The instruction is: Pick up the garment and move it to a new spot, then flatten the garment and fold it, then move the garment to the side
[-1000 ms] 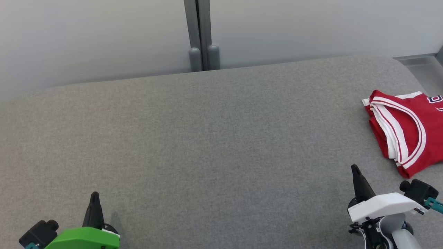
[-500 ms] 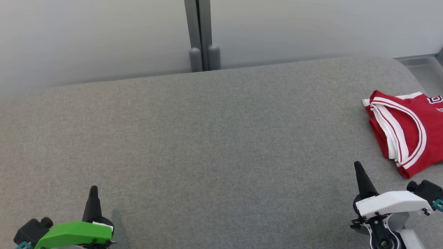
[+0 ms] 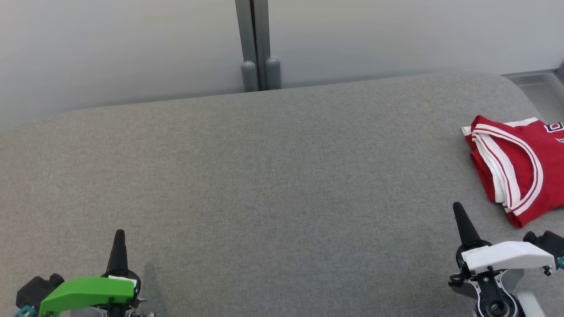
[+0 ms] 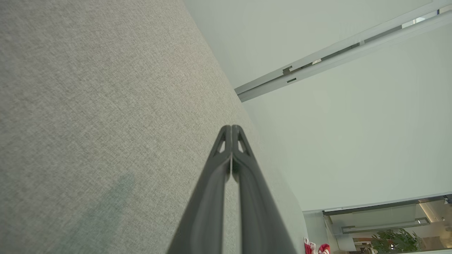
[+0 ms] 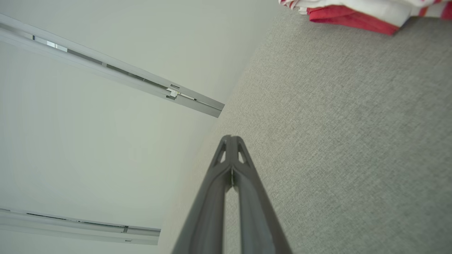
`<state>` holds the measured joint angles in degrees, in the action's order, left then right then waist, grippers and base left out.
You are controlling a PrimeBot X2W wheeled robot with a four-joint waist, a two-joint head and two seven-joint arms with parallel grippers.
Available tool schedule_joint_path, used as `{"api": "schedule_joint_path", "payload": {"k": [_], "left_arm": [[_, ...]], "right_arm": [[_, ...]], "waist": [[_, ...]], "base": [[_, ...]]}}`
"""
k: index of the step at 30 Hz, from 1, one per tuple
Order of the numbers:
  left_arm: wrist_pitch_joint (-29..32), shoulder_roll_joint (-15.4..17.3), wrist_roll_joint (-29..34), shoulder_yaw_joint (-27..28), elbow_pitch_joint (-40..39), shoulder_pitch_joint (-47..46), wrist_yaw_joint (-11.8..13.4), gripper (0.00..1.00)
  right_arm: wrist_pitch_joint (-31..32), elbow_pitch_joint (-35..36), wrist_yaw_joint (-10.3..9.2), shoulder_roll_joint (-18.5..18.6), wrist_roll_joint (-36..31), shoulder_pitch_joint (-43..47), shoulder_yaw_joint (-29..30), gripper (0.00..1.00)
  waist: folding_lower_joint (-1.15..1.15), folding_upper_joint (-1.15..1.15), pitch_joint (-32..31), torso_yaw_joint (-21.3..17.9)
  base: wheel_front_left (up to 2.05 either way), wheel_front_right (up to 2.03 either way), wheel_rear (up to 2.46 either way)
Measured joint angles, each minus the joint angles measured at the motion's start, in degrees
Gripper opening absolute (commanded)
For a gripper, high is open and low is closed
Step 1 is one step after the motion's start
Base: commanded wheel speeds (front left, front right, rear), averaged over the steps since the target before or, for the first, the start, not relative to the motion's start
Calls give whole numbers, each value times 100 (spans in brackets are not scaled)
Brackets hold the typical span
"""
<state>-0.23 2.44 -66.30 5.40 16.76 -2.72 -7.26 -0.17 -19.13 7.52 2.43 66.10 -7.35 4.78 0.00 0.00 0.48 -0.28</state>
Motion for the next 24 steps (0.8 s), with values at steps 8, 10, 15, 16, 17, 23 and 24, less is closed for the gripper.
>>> {"api": "schedule_joint_path", "payload": {"k": [8,10,15,16,17,23,24], "left_arm": [[115,1,-446,14,-42,-43,0,0],[145,2,-547,18,-55,-55,0,0],[205,3,-806,27,-79,-85,0,0],[219,3,-857,30,-89,-101,0,0],[226,3,-893,31,-94,-114,0,0],[318,5,-1194,43,-124,-137,-2,0],[320,5,-1229,44,-130,-142,-2,0]], "right_arm": [[116,84,0,7,437,21,27,0],[135,103,0,8,556,27,34,0],[215,153,0,11,803,36,51,0],[220,163,0,11,860,36,53,0],[226,170,0,12,901,37,55,0],[300,224,0,14,1200,41,74,0],[323,233,0,15,1239,43,77,0]], "waist": [[0,0,-4,4],[0,0,-5,5],[0,0,-8,7],[0,0,-8,8],[0,0,-9,8],[0,0,-12,11],[0,0,-13,12]], "base": [[0,0,0],[0,0,0],[0,0,0],[0,0,0],[0,0,0],[0,0,0],[0,0,0]]}}
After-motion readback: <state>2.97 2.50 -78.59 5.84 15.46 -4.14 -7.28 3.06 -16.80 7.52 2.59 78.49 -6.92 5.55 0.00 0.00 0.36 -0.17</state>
